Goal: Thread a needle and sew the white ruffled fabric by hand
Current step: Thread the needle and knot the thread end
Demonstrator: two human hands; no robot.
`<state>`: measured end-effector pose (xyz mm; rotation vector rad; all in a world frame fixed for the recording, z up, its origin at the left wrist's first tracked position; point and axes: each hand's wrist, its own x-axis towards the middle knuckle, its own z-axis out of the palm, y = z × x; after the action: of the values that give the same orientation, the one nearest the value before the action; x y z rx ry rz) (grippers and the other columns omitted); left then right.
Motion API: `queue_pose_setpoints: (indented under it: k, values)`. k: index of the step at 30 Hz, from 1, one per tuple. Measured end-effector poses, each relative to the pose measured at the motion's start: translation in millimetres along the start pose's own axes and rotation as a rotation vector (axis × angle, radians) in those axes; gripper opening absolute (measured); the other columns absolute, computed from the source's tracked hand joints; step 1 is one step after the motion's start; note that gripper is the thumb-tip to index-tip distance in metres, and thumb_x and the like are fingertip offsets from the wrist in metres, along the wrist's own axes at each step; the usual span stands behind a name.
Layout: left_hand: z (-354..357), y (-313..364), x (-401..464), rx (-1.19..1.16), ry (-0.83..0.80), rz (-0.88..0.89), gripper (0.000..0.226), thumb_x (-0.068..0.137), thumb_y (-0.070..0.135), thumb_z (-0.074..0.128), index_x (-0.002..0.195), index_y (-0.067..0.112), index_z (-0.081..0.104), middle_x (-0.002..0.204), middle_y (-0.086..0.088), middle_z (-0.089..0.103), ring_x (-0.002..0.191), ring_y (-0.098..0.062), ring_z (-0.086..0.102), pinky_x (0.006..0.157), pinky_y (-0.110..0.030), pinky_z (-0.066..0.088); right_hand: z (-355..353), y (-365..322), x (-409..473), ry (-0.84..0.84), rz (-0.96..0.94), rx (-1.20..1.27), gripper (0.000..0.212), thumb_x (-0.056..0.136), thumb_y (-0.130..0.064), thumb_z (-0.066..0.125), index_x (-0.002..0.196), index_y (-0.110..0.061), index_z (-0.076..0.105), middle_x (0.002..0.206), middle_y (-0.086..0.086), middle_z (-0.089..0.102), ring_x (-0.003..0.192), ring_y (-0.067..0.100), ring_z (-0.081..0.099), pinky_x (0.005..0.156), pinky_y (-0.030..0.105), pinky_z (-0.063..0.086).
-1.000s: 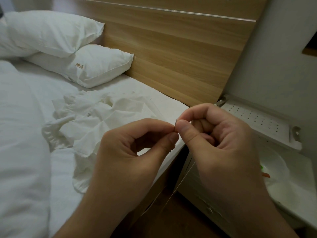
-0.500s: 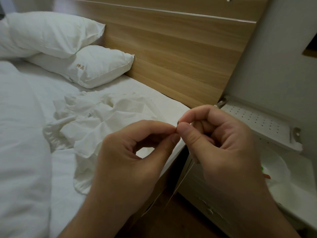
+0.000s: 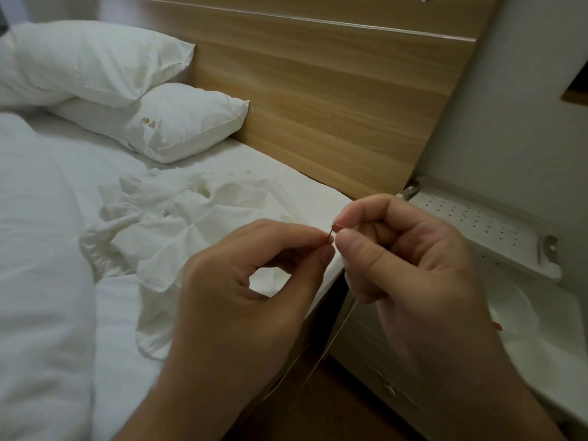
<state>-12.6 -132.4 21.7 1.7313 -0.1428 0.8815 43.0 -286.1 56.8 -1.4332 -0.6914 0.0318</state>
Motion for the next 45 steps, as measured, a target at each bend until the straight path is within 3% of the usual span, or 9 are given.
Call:
queue_pose_setpoints:
  k: [5, 9, 18, 22, 26, 34, 45]
  values:
    - [-2.6, -0.4, 0.9, 0.013, -0.029, 0.021, 0.009, 0.089, 0.010, 0.085, 0.097, 0.007, 0.080, 0.091, 0.003, 0.079, 0.090, -0.016, 0.076, 0.080, -0.026, 0.061, -0.1, 0.1, 0.9, -0.017, 0.027, 0.054, 0.009, 0.086, -0.012, 0.066, 0.090, -0.015, 0.074, 0.060, 0.001, 0.045, 0.051, 0.015, 0.036, 0.049, 0.029, 0.030]
    - [0.0, 1.0, 0.4, -0.003, 0.004, 0.010, 0.009, 0.087, 0.018, 0.082, 0.095, 0.012, 0.080, 0.089, 0.005, 0.078, 0.088, -0.017, 0.076, 0.078, -0.028, 0.061, 0.8, 1.3, 1.5, -0.014, 0.032, 0.073, 0.009, 0.086, -0.010, 0.066, 0.090, -0.014, 0.074, 0.059, 0.002, 0.044, 0.050, 0.015, 0.035, 0.050, 0.029, 0.030]
    - [-0.8, 0.6, 0.5, 0.002, -0.016, 0.026, 0.010, 0.088, 0.012, 0.086, 0.095, 0.007, 0.080, 0.089, 0.002, 0.078, 0.086, -0.016, 0.076, 0.078, -0.028, 0.062, 0.9, 1.9, 1.8, -0.028, 0.043, 0.102, 0.010, 0.085, -0.008, 0.066, 0.093, -0.011, 0.072, 0.061, 0.003, 0.041, 0.051, 0.015, 0.034, 0.050, 0.029, 0.030]
    - [-0.5, 3.7, -0.3, -0.008, 0.007, 0.004, 0.008, 0.089, 0.015, 0.086, 0.095, 0.013, 0.082, 0.088, 0.006, 0.079, 0.085, -0.015, 0.077, 0.075, -0.028, 0.062, 0.3, 1.3, 2.0, -0.040, 0.042, 0.095, 0.013, 0.084, -0.007, 0.065, 0.094, -0.012, 0.072, 0.061, -0.001, 0.045, 0.051, 0.013, 0.038, 0.050, 0.026, 0.033]
    - [-2.5, 10.3, 1.9, 0.106, -0.022, 0.095, 0.016, 0.090, 0.015, 0.084, 0.103, 0.024, 0.082, 0.092, 0.016, 0.079, 0.088, -0.011, 0.078, 0.077, -0.022, 0.061, 1.1, 0.9, 1.9, -0.040, 0.041, 0.078, 0.015, 0.084, -0.007, 0.065, 0.094, -0.014, 0.072, 0.061, 0.000, 0.045, 0.051, 0.013, 0.037, 0.050, 0.028, 0.033]
    - [-3.8, 10.1, 1.4, 0.105, -0.021, 0.075, 0.015, 0.090, 0.015, 0.084, 0.102, 0.023, 0.082, 0.092, 0.018, 0.079, 0.088, -0.011, 0.078, 0.076, -0.022, 0.062, 2.8, -2.0, 2.1, -0.036, 0.081, 0.201, 0.015, 0.089, -0.010, 0.053, 0.093, -0.004, 0.067, 0.057, -0.004, 0.040, 0.050, 0.013, 0.032, 0.049, 0.025, 0.030]
    - [-3.4, 11.8, 1.4, 0.090, -0.035, 0.075, 0.018, 0.089, 0.012, 0.085, 0.103, 0.024, 0.082, 0.092, 0.017, 0.080, 0.088, -0.011, 0.079, 0.077, -0.022, 0.062, 5.3, -0.3, 3.7, -0.003, 0.055, 0.149, 0.011, 0.093, -0.012, 0.057, 0.088, -0.007, 0.066, 0.055, -0.004, 0.045, 0.047, 0.013, 0.036, 0.048, 0.025, 0.032]
